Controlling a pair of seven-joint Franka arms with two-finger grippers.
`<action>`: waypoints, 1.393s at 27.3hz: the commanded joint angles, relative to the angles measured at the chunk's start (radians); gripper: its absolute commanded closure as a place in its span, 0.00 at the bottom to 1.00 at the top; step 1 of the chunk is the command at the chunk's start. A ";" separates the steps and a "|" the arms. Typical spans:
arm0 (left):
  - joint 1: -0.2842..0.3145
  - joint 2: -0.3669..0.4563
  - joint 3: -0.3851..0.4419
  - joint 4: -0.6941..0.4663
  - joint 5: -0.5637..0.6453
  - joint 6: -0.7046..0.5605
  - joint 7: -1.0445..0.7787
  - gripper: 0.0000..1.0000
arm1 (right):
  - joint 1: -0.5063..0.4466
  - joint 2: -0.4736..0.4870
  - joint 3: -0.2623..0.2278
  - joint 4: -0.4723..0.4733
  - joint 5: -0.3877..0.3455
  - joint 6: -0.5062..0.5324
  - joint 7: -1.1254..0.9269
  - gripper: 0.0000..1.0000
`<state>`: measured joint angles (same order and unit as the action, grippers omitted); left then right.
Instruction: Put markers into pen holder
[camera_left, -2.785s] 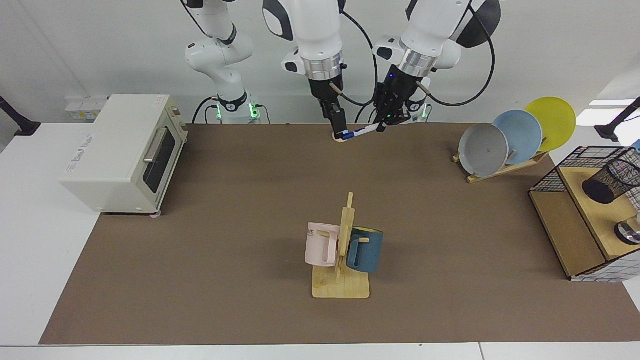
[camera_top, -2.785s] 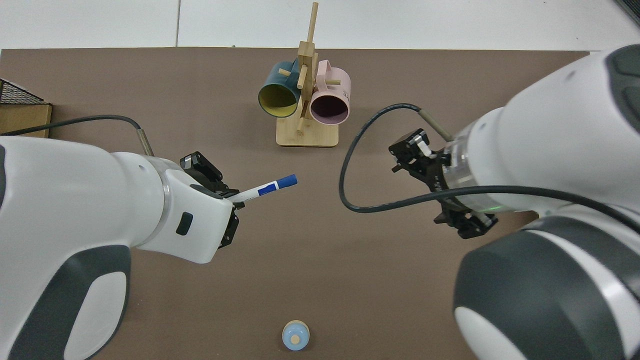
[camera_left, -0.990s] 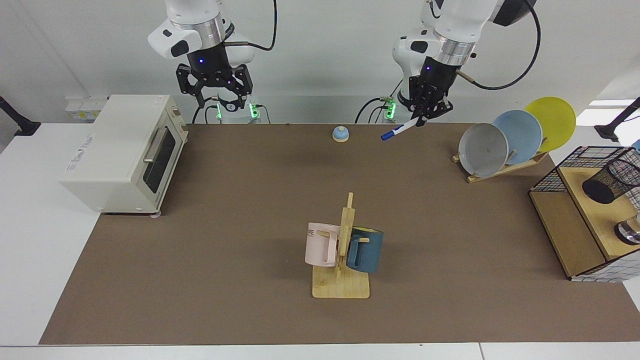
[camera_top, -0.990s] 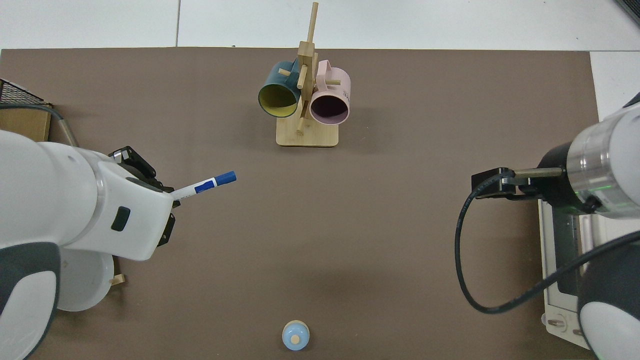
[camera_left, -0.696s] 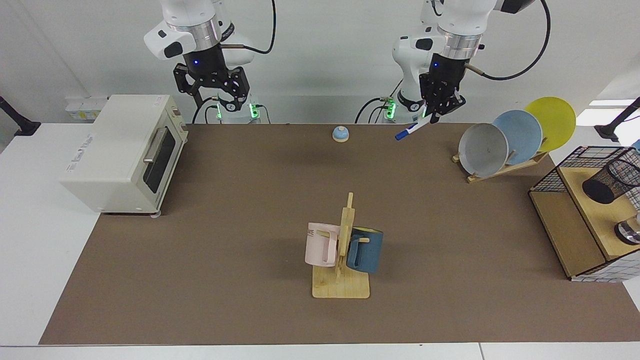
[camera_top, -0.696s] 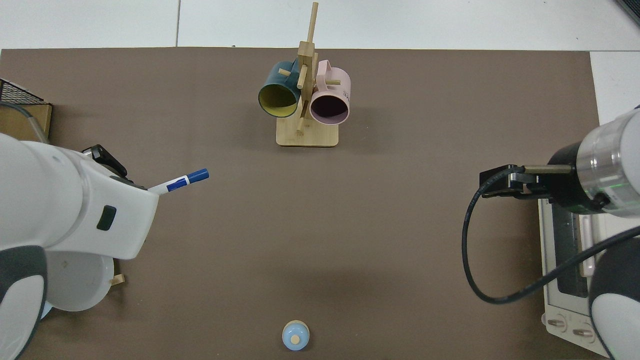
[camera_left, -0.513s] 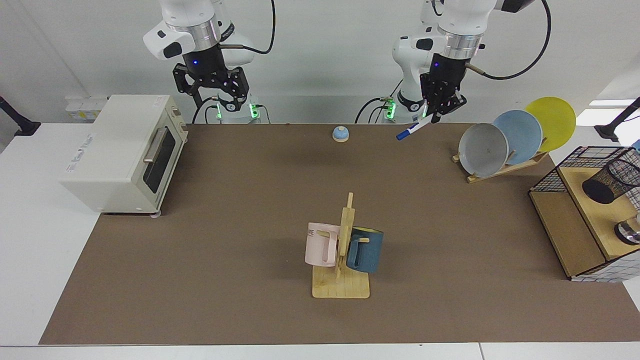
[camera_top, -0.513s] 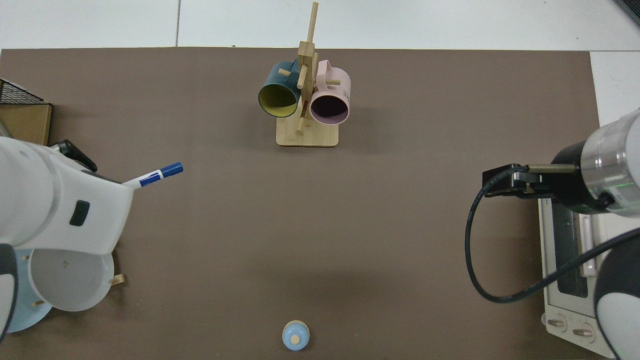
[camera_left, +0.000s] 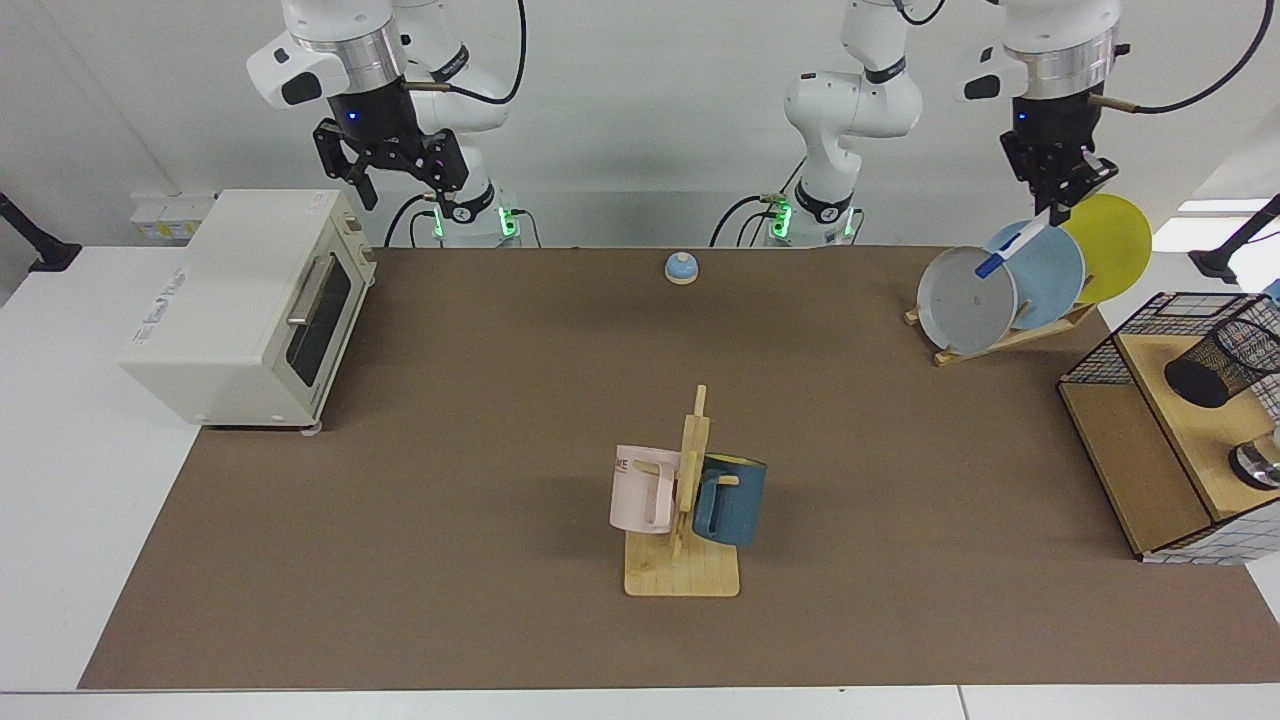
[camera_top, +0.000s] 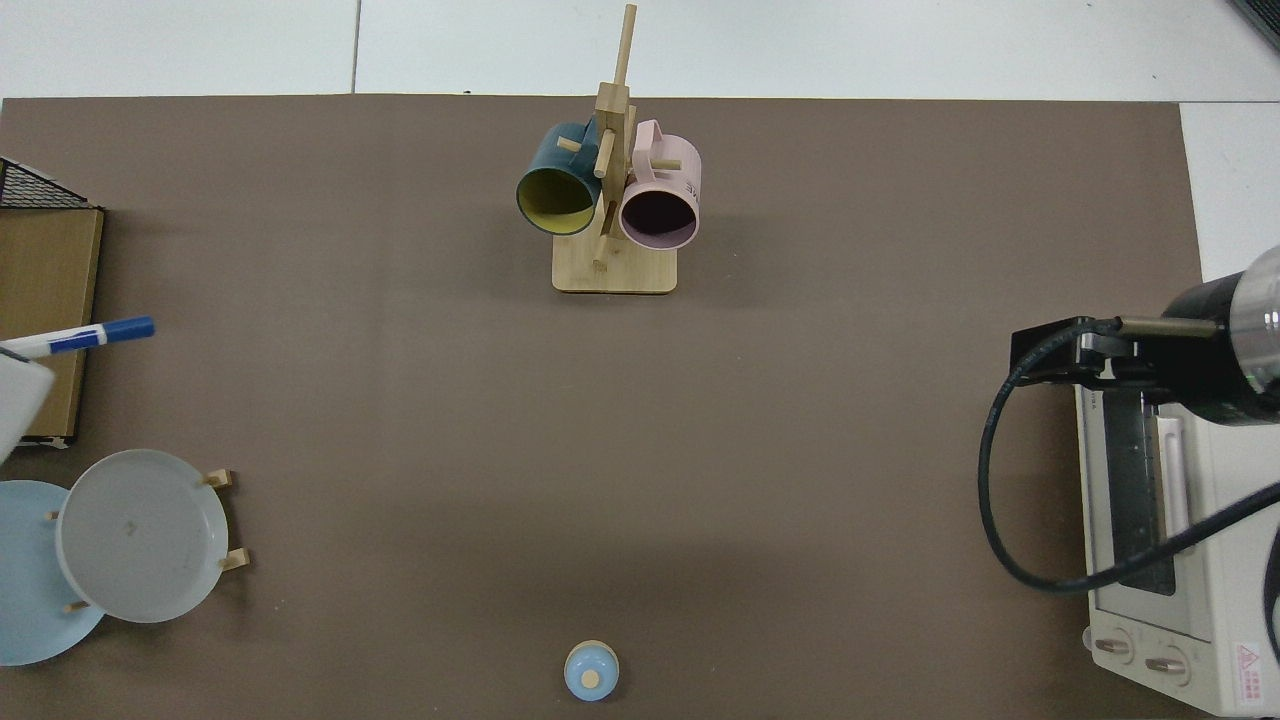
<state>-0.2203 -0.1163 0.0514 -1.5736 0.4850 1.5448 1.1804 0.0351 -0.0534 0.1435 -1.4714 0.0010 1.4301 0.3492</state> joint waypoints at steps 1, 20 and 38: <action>0.002 0.056 0.015 0.093 0.136 -0.022 0.158 1.00 | -0.017 -0.042 0.010 -0.023 0.021 0.003 0.013 0.00; 0.084 0.061 0.019 0.093 0.314 0.060 0.329 1.00 | -0.018 -0.048 0.010 -0.023 0.021 0.003 0.013 0.00; 0.168 0.136 0.166 0.136 0.328 0.304 0.651 1.00 | -0.018 -0.048 0.010 -0.023 0.021 0.003 0.013 0.00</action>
<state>-0.0540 -0.0313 0.1747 -1.4965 0.8088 1.7937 1.7306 0.0351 -0.0835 0.1448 -1.4726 0.0018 1.4301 0.3492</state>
